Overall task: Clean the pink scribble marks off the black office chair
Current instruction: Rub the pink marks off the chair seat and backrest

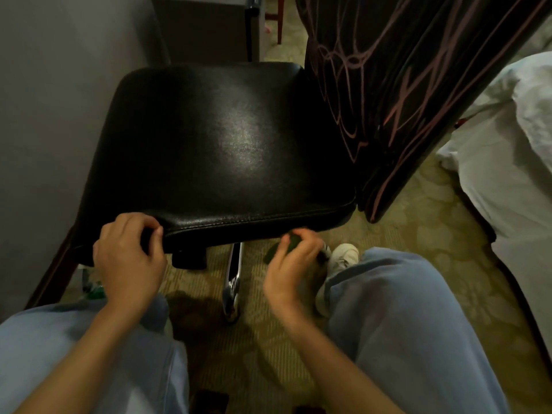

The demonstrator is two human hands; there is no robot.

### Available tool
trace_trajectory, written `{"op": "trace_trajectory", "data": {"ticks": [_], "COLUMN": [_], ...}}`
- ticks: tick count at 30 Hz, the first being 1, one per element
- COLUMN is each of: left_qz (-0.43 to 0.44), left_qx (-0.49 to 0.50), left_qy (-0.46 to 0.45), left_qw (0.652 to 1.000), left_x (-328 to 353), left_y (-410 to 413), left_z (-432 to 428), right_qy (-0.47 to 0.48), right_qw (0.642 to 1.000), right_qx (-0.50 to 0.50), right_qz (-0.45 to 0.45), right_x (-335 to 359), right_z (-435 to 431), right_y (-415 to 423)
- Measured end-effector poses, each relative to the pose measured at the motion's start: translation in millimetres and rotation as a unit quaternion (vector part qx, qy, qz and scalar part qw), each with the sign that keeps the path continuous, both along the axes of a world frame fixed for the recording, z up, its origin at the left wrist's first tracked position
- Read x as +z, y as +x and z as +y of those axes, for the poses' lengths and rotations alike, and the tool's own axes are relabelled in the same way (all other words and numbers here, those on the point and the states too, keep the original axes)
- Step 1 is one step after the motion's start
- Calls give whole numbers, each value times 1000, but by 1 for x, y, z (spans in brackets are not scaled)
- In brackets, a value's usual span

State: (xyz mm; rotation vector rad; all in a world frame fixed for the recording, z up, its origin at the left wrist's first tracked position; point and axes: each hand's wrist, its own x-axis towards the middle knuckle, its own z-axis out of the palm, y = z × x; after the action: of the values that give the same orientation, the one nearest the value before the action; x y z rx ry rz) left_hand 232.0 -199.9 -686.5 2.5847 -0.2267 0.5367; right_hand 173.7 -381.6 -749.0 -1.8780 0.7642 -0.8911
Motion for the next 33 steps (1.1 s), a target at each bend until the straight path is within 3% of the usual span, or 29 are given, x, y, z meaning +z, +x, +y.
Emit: {"op": "trace_trajectory", "data": {"ticks": [3,6,10,14,21,28,33], "left_qz": [-3,-9,-17,-17,-8,-5,-3], "left_qx": [-3,2,11,12,7,2,6], "left_qy": [2,5,-6,-11,-25,-36,-44], "left_qw": [1000,1000,1000,1000,1000,999,999], "left_x": [1,1,2,3,-1,-1,1], "left_y": [0,-2,-6,-7,-3,-5,-6], "left_z": [0,-1,-4,-5,-5,-5,-7], "right_qy": [7,-44,-87,-139,-140,-177,-250], "right_qw": [996,992,996,987,979,978,954], "right_qx": [90,113,22,-69,-140,-2,102], "right_qz": [18,37,4,38,54,115,129], "right_x": [-1,5,31,43,34,34,39], "right_z": [15,-3,-53,-102,-86,-28,2], "right_y": [-8,-17,-20,-3,21,18,12]}}
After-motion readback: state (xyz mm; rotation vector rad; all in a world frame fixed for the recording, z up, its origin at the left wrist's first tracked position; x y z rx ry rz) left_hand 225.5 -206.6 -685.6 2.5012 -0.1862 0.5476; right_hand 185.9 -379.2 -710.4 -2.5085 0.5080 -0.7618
